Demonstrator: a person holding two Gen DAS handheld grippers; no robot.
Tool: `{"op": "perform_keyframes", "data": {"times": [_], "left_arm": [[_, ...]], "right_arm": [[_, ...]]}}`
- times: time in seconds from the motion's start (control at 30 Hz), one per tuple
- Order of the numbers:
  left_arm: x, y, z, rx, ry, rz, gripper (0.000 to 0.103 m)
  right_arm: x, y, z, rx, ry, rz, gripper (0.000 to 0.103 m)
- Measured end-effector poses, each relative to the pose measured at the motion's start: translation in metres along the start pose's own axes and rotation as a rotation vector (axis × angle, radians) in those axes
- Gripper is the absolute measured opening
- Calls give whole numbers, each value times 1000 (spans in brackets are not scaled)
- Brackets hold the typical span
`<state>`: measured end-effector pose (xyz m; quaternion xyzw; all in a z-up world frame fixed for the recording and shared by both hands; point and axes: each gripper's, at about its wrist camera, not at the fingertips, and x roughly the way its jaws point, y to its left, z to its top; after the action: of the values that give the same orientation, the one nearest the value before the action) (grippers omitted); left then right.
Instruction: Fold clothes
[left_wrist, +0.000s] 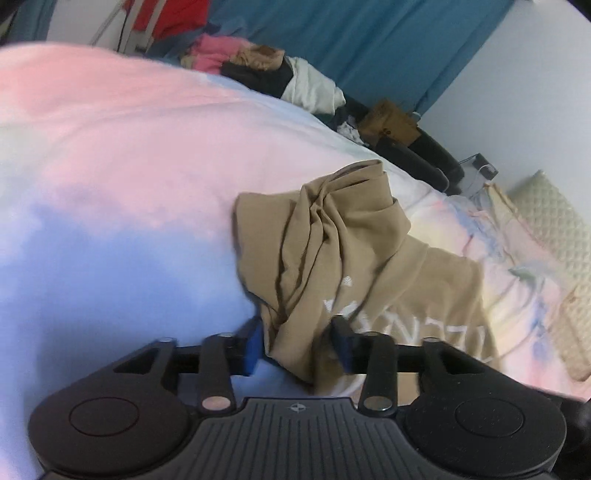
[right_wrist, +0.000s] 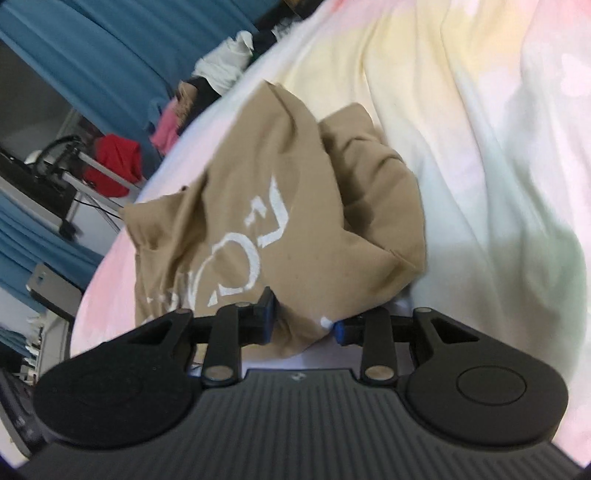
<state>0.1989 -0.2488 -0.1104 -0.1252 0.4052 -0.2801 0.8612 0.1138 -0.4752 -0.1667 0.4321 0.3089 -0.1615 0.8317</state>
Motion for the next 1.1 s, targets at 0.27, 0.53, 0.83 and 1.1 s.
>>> {"op": "perform_keyframes", "data": {"times": [0.27, 0.53, 0.83, 1.1], "left_arm": [[-85, -60, 12, 224, -66, 20, 85], [-193, -118, 9, 354, -209, 32, 103], [-320, -138, -33, 419, -353, 58, 103], [-367, -128, -72, 405, -392, 85, 103]], "right_arm": [[-76, 43, -1, -133, -65, -92, 40], [-199, 84, -11, -339, -279, -19, 103], [-281, 100, -56, -499, -409, 13, 103], [-298, 98, -107, -563, -476, 14, 103]]}}
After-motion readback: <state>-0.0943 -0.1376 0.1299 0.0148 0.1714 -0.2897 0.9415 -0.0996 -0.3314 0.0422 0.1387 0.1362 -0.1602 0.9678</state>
